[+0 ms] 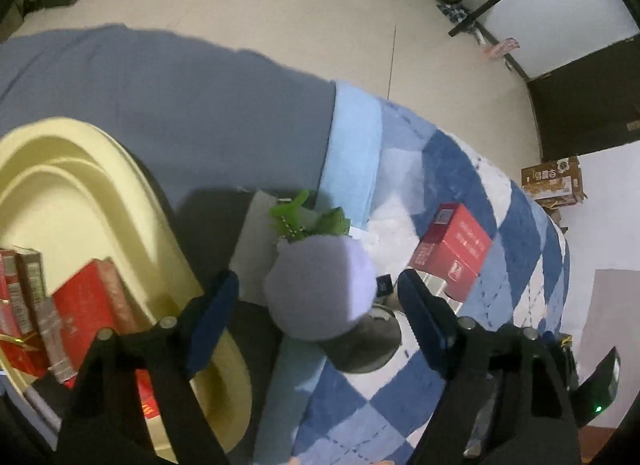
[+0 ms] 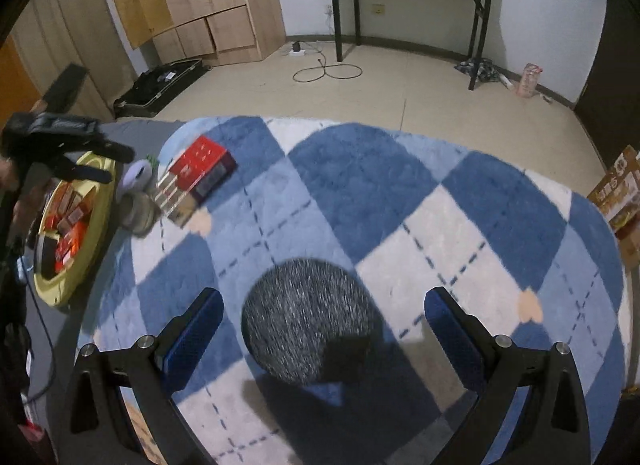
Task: Organize rigid objects
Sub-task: 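Grasp the lavender plush ball with the left gripper while the right grasps the second sponge puck, then drop the plush ball and sponge puck into the yellow tray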
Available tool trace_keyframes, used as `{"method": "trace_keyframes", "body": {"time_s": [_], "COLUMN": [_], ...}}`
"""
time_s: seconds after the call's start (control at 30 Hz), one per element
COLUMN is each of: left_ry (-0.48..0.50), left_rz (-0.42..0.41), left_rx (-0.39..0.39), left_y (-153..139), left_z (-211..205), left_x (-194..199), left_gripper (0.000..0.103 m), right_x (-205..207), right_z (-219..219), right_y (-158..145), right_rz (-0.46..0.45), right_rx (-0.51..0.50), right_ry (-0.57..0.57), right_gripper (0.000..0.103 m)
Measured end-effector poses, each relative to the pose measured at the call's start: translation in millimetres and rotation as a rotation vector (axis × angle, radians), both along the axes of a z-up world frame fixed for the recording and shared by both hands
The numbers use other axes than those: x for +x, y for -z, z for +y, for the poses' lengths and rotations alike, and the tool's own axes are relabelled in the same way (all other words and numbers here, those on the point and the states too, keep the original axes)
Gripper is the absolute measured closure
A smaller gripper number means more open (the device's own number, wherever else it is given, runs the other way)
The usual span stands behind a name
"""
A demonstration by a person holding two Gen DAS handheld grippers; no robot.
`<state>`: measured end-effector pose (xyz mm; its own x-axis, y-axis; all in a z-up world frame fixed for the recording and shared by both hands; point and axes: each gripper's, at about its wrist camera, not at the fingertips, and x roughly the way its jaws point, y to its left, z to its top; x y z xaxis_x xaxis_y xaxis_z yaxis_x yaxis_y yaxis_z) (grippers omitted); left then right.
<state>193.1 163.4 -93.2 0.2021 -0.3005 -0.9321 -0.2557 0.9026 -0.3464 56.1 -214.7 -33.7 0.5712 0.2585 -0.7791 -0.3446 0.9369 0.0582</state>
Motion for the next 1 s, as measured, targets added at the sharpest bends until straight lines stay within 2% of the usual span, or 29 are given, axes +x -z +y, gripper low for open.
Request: {"method": "trace_keyframes", "body": {"time_s": [0.07, 0.23, 0.33, 0.37, 0.47, 0.53, 0.7, 0.83, 0.9, 1.0], "left_ry": [0.003, 0.031, 0.058, 0.061, 0.063, 0.046, 0.040, 0.030, 0.015, -0.012], "left_rz": [0.007, 0.023, 0.023, 0.021, 0.012, -0.009, -0.106, -0.187, -0.221, -0.267], "left_rx": [-0.033, 0.004, 0.051, 0.054, 0.042, 0.016, -0.046, -0.043, 0.006, 0.142], "left_y": [8.7, 22.1, 20.4, 20.0, 17.7, 12.9, -24.1, -62.3, -80.8, -107.0], "left_z": [-4.1, -15.6, -19.9, -19.2, -15.8, -12.8, -2.1, 27.3, 50.8, 90.3], "left_x": [-2.1, 2.7, 4.3, 4.8, 4.1, 0.9, -21.7, -45.3, -59.9, -89.9], "left_gripper": [0.022, 0.024, 0.052, 0.052, 0.055, 0.056, 0.056, 0.056, 0.056, 0.056], "right_x": [2.7, 14.0, 19.1, 20.4, 20.9, 20.5, 15.2, 11.6, 8.3, 2.4], "right_z": [-5.9, -9.6, -6.1, -3.5, 0.2, 1.1, -3.8, 3.3, 18.1, 55.4], "right_y": [1.9, 12.2, 23.0, 27.5, 36.0, 37.7, 28.1, 6.8, -6.1, -20.1], "right_rz": [-0.001, 0.016, 0.016, 0.016, 0.023, 0.018, -0.013, -0.048, -0.069, -0.075], "right_rx": [0.002, -0.001, -0.016, -0.028, -0.076, -0.079, -0.055, -0.024, -0.005, 0.027], "right_ry": [-0.018, -0.026, -0.024, -0.023, -0.019, -0.019, -0.003, -0.023, -0.057, -0.138], "right_gripper": [0.000, 0.000, 0.001, 0.003, 0.034, 0.035, 0.036, 0.036, 0.036, 0.036]}}
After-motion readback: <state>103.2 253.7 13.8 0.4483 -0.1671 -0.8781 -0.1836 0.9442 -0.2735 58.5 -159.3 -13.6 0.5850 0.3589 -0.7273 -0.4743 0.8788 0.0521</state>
